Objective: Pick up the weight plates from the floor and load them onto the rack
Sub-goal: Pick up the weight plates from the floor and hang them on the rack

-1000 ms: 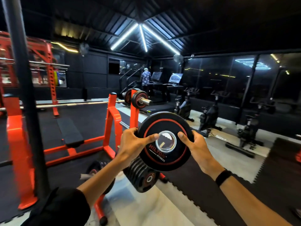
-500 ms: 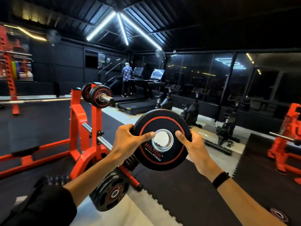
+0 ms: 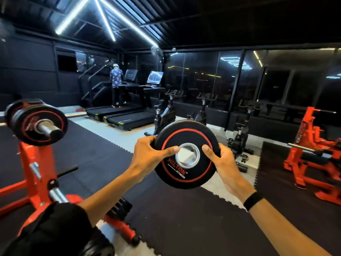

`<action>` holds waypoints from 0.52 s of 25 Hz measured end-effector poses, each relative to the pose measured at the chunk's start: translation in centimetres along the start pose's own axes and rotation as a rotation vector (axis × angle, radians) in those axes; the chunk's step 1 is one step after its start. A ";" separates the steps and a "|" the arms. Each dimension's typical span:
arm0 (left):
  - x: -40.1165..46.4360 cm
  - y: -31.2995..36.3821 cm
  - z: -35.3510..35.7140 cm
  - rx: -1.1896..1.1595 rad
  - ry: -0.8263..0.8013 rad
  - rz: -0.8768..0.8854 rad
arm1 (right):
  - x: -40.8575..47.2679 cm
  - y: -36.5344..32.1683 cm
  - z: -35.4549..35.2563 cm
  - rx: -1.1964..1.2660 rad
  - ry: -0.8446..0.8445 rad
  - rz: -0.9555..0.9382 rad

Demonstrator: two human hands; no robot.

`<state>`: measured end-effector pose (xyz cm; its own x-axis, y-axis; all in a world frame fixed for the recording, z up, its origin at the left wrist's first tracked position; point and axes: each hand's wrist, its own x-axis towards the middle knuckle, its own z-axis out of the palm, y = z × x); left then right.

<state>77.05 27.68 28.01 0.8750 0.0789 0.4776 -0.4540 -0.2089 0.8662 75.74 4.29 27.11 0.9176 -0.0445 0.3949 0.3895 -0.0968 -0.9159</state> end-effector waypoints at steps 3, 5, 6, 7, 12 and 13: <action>6.4 -4.7 3.7 -0.010 -0.008 0.000 | 6.9 4.6 -1.1 0.000 -0.005 -0.010; 11.0 -8.5 6.2 -0.019 -0.005 -0.008 | 12.3 8.3 -1.8 -0.008 -0.015 -0.014; 13.7 -10.2 7.5 -0.018 0.008 -0.010 | 15.4 10.1 -2.2 -0.007 -0.024 -0.021; 16.3 -11.8 8.5 -0.018 0.021 -0.016 | 18.4 11.6 -2.6 -0.007 -0.038 -0.026; 31.1 -16.9 12.8 -0.010 0.116 -0.037 | 36.6 16.0 -3.1 -0.006 -0.123 -0.040; 34.0 -17.8 13.1 0.003 0.155 -0.034 | 40.3 16.6 -2.7 -0.005 -0.158 -0.045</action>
<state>117.03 21.31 26.90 0.8534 0.2350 0.4652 -0.4240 -0.2062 0.8819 118.99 -1.78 27.98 0.9002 0.1165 0.4195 0.4309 -0.1003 -0.8968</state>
